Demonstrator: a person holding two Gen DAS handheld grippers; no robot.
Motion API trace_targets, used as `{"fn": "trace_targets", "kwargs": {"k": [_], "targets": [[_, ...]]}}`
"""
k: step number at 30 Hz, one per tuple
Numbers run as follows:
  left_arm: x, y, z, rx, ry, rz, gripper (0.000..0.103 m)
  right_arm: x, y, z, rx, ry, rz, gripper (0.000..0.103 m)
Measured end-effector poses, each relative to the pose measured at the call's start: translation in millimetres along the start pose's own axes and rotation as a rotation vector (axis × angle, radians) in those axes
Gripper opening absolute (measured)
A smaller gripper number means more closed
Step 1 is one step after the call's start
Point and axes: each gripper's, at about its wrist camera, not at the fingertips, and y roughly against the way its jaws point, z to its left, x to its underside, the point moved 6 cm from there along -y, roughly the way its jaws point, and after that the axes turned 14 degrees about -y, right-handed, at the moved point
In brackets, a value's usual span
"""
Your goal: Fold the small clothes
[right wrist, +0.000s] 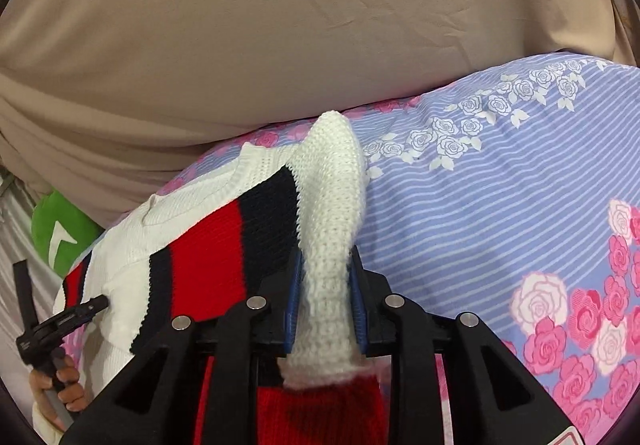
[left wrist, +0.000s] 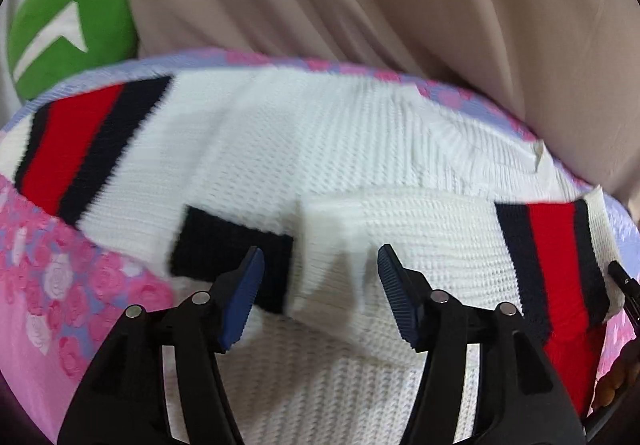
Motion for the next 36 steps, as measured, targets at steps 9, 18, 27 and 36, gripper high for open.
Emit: {"fn": "trace_targets", "kwargs": {"k": [9,18,27,36], "targets": [[-30,26,-2,-0.007,-0.012,-0.124,0.007,0,13,-2,-0.012,0.015,-0.009,0.014],[-17,-11,31,-0.065,0.015,-0.041,0.008,2,8,2,0.001,0.025,-0.007,0.009],[-9,-7,29,-0.126,-0.032,-0.071,0.01,21,-1,-2,0.067,0.111,0.085,0.0],[8,51,93,-0.125,0.142,-0.157,0.049,20,13,14,0.129,0.168,0.054,0.0]]}}
